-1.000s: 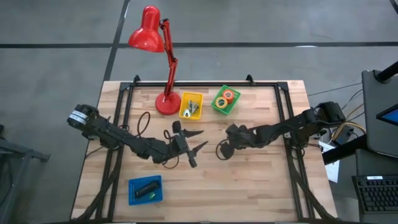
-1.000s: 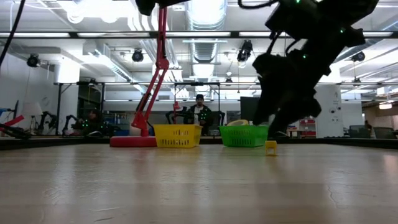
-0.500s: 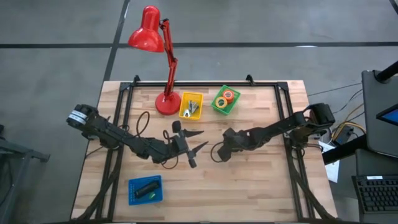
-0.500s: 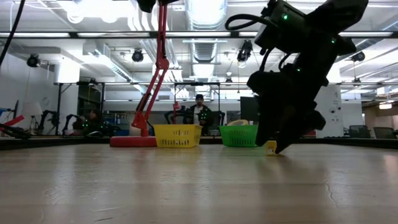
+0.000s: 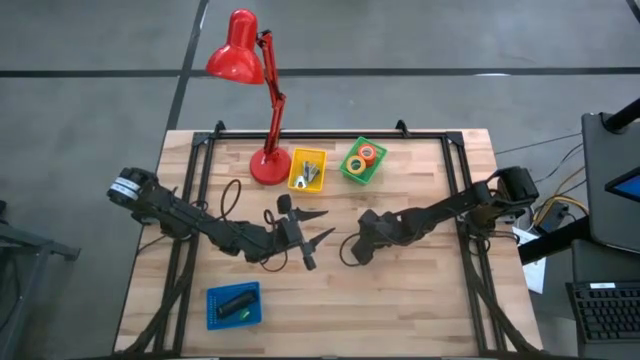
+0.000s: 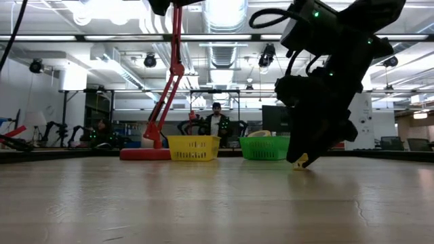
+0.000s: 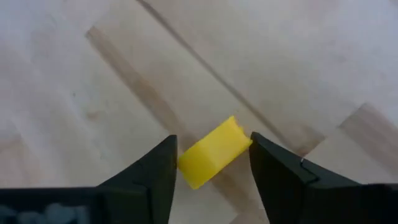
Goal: Pick and place Stapler, Stapler remover, tape
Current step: Put the small yellow stapler into the blue bin
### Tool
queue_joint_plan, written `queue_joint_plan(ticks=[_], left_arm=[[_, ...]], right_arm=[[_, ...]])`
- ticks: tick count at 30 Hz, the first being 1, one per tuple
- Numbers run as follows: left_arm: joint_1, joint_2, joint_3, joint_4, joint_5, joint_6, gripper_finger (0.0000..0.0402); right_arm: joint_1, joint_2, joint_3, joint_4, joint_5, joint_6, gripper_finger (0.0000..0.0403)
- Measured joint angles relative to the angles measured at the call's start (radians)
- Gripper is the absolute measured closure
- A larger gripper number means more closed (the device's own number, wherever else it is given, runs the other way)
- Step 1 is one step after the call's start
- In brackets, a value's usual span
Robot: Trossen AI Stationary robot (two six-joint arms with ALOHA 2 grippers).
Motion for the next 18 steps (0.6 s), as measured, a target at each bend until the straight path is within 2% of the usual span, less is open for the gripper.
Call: queue_joint_plan(ticks=[11, 18], left_arm=[[0.0, 0.001, 0.0, -0.007, 0.0, 0.002, 0.0195], [0.0, 0.001, 0.0, -0.02, 0.0, 0.0, 0.0195]], right_arm=[[0.03, 0.001, 0.031, 0.0, -0.023, -0.098, 0.0261], [0.031, 0.001, 0.054, 0.007, 0.015, -0.195, 0.028]])
